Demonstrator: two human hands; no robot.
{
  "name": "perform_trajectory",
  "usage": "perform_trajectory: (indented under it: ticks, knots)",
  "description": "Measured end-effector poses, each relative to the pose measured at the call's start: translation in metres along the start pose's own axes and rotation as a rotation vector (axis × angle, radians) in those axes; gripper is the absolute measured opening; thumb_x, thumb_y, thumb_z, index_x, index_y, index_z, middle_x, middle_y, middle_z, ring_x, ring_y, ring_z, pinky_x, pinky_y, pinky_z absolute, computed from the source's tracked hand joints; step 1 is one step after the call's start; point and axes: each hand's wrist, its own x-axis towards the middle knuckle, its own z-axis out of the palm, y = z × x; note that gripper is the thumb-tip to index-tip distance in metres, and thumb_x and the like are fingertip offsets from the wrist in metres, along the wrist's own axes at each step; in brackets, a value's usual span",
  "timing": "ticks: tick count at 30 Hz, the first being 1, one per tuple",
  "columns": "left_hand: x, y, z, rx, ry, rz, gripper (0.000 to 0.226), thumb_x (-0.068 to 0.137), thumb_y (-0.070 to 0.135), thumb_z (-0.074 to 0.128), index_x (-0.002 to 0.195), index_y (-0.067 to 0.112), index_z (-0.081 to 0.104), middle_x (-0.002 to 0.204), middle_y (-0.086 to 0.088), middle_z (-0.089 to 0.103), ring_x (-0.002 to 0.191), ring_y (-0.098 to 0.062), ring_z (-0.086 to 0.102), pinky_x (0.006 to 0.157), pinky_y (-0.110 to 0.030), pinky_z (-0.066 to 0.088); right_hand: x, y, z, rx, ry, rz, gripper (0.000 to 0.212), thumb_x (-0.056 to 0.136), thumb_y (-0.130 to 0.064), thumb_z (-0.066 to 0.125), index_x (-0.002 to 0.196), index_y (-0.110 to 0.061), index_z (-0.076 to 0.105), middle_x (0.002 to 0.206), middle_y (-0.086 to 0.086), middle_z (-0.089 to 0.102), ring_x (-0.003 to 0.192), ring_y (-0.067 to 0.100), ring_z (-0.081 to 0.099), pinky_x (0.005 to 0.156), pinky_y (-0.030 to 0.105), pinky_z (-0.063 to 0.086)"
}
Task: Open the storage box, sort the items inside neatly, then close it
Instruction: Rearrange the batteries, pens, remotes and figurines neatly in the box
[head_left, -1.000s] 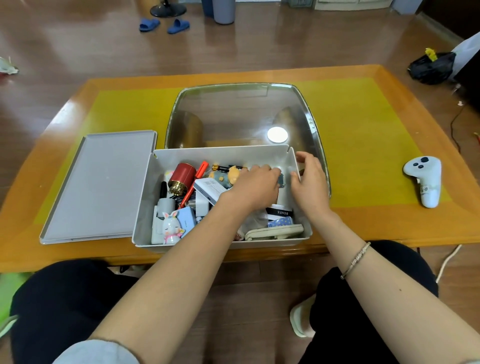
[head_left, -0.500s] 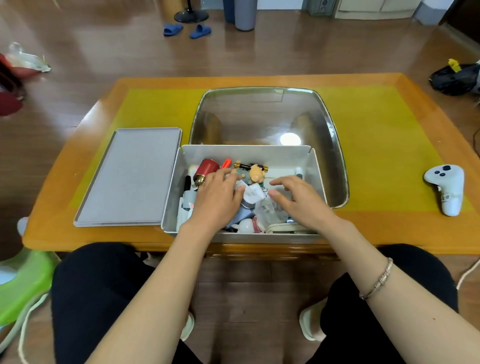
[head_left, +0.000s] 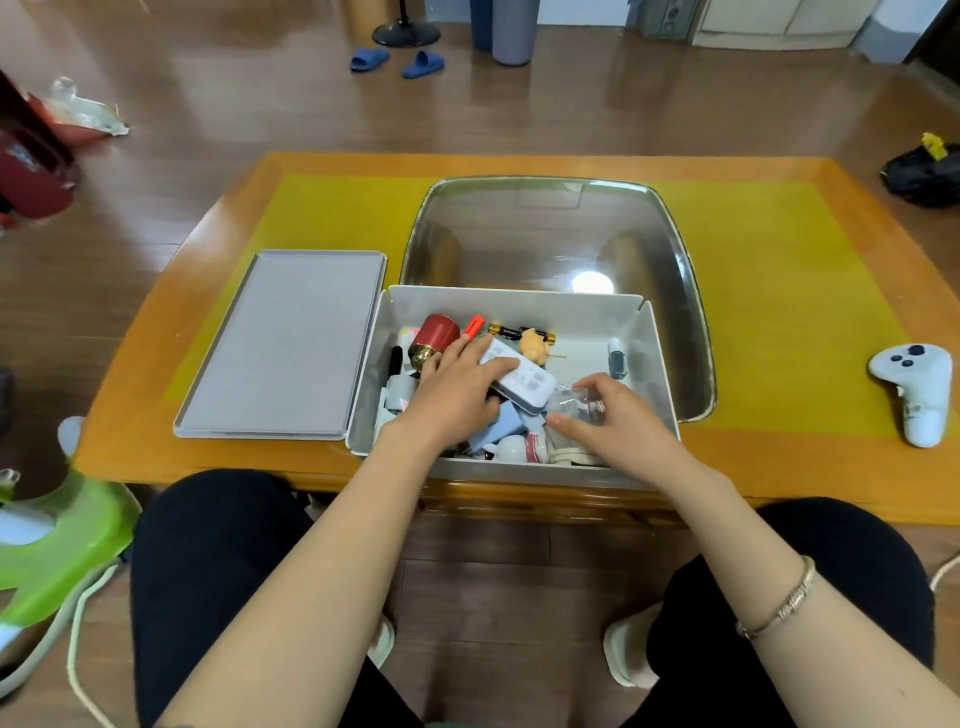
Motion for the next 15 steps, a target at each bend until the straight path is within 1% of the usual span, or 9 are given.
perform_trajectory:
  ticks: [1,3,5,7,9,12,13,15]
  knots:
    - [0.002,0.001,-0.001,-0.007,-0.019,0.018,0.058,0.092,0.016,0.052,0.144,0.035,0.036,0.16,0.0,0.014,0.146,-0.025,0.011,0.113,-0.05,0.017,0.0,0.001,0.0,0.01,0.025,0.01,0.057,0.078,-0.055,0.066,0.122,-0.024,0.047,0.114,-0.007,0.051,0.092,0.007,0.048,0.063,0.013,0.036]
    - [0.006,0.002,-0.002,-0.014,-0.02,0.033,0.061,0.091,0.004,0.052,0.143,0.032,0.039,0.158,-0.002,0.019,0.14,-0.029,0.025,0.108,-0.049,0.027,0.002,0.002,-0.001,0.022,0.083,0.035,0.057,0.079,-0.054,0.066,0.123,-0.023,0.047,0.116,-0.005,0.052,0.095,0.008,0.047,0.069,0.018,0.039]
    - [0.008,0.005,-0.002,-0.011,0.025,0.032,0.059,0.091,0.002,0.054,0.141,0.031,0.043,0.154,-0.003,0.026,0.133,-0.03,0.034,0.105,-0.047,0.031,0.005,0.003,-0.001,0.034,0.126,0.065,0.057,0.081,-0.053,0.065,0.126,-0.022,0.047,0.123,-0.002,0.053,0.098,0.008,0.046,0.076,0.023,0.04]
    - [0.008,0.009,-0.001,-0.003,0.095,0.04,0.05,0.093,0.008,0.054,0.137,0.031,0.048,0.15,-0.003,0.035,0.129,-0.029,0.038,0.102,-0.044,0.029,0.008,0.002,0.0,0.028,0.143,0.076,0.058,0.082,-0.055,0.062,0.128,-0.024,0.047,0.128,0.0,0.052,0.098,0.007,0.045,0.078,0.024,0.041]
    - [0.006,0.011,-0.001,-0.02,0.172,0.04,0.039,0.097,0.014,0.051,0.133,0.03,0.053,0.144,-0.002,0.044,0.123,-0.028,0.043,0.096,-0.041,0.03,0.009,0.001,0.001,0.02,0.169,0.088,0.059,0.082,-0.058,0.059,0.129,-0.023,0.048,0.127,0.001,0.053,0.096,0.008,0.045,0.078,0.024,0.041]
    - [-0.002,0.009,-0.006,-0.02,0.312,-0.011,0.032,0.098,0.022,0.048,0.128,0.027,0.057,0.129,-0.003,0.056,0.109,-0.028,0.053,0.086,-0.039,0.035,0.008,0.0,0.0,0.008,0.221,0.146,0.064,0.079,-0.069,0.053,0.121,-0.021,0.049,0.116,0.0,0.058,0.093,0.012,0.049,0.072,0.027,0.042]
    - [-0.006,0.007,-0.009,0.004,0.361,-0.04,0.031,0.098,0.025,0.049,0.128,0.026,0.057,0.122,-0.004,0.059,0.105,-0.029,0.054,0.081,-0.038,0.036,0.008,-0.002,-0.001,-0.007,0.228,0.158,0.064,0.077,-0.072,0.052,0.118,-0.022,0.048,0.113,-0.002,0.058,0.094,0.013,0.05,0.072,0.028,0.044]
    - [-0.016,0.002,-0.016,0.031,0.469,-0.103,0.029,0.097,0.03,0.05,0.124,0.022,0.058,0.109,-0.006,0.062,0.097,-0.03,0.056,0.071,-0.035,0.035,0.009,-0.007,-0.002,-0.016,0.242,0.15,0.061,0.074,-0.072,0.056,0.111,-0.026,0.042,0.106,-0.007,0.052,0.093,0.014,0.052,0.072,0.029,0.046]
